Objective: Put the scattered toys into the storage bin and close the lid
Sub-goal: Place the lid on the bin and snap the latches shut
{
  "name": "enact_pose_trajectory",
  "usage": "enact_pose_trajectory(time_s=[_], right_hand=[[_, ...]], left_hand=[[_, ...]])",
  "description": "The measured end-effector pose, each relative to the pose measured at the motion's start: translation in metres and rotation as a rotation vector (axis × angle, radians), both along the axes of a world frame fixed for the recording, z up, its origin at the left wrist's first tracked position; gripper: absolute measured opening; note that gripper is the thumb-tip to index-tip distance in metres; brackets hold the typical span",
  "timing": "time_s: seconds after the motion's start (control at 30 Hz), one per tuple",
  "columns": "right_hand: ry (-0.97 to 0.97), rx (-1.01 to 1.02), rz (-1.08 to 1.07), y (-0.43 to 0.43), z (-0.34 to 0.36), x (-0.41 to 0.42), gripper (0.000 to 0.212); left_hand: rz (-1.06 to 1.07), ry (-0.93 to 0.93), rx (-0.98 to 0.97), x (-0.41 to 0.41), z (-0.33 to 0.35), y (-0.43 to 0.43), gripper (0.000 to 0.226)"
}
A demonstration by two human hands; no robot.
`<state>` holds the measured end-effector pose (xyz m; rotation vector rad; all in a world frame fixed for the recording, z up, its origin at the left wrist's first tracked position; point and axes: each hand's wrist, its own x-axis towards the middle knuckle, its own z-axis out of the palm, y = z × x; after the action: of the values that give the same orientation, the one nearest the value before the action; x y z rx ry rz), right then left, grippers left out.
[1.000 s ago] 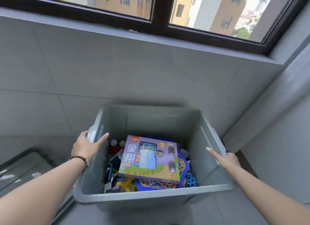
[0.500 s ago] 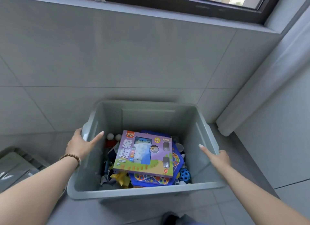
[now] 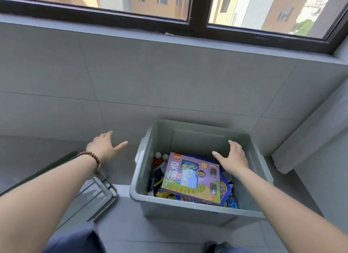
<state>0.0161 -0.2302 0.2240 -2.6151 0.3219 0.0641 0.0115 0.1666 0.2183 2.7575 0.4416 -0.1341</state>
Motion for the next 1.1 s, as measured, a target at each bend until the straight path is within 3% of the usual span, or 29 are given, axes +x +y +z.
enact_pose_trajectory(time_s=[0.27, 0.5, 0.7, 0.87, 1.1], right_hand=[[0.077, 0.308, 0.498, 0.242, 0.011, 0.012, 0.085], [0.399, 0.390, 0.685, 0.402, -0.081, -0.008, 0.092], [0.547, 0.310, 0.627, 0.442, -0.179, -0.010, 0.107], [0.598, 0.288, 0.503, 0.441, -0.228, 0.003, 0.109], [0.613, 0.285, 0.423, 0.424, -0.270, 0.003, 0.103]], left_hand=[[0.317, 0.061, 0.015, -0.118, -0.019, 0.168, 0.092], [0.625, 0.245, -0.067, -0.227, -0.119, 0.272, 0.102], [0.775, 0.368, -0.208, -0.281, -0.193, 0.300, 0.120], [0.864, 0.454, -0.339, -0.299, -0.239, 0.309, 0.133], [1.048, 0.503, -0.500, -0.309, -0.278, 0.303, 0.135]])
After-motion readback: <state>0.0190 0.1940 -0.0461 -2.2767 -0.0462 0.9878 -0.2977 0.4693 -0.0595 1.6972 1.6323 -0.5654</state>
